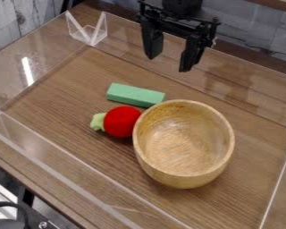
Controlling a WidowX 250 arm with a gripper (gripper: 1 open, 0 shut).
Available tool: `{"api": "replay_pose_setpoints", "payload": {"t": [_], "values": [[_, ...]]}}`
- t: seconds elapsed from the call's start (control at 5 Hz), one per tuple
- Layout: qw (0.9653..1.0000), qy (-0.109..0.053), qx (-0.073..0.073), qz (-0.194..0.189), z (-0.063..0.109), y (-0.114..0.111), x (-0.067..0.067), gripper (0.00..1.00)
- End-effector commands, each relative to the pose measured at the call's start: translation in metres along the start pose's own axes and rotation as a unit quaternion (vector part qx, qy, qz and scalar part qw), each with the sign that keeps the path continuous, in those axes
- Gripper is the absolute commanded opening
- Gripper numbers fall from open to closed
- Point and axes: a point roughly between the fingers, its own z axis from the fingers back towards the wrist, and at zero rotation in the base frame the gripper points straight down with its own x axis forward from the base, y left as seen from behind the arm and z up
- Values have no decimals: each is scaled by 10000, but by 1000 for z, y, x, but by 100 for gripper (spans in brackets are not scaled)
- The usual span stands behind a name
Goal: Move the red fruit to the right side of the table
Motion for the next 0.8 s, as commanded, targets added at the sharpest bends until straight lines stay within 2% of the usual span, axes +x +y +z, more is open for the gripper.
{"api": "replay_pose_setpoints", "payload": {"t": [0.0,0.4,0.6], "values": [[9999,-103,-43,90,-6,6,10,100],[9982,-508,-130,274,-12,27,40,100],[9967,-725,-182,312,-11,36,50,100]]}}
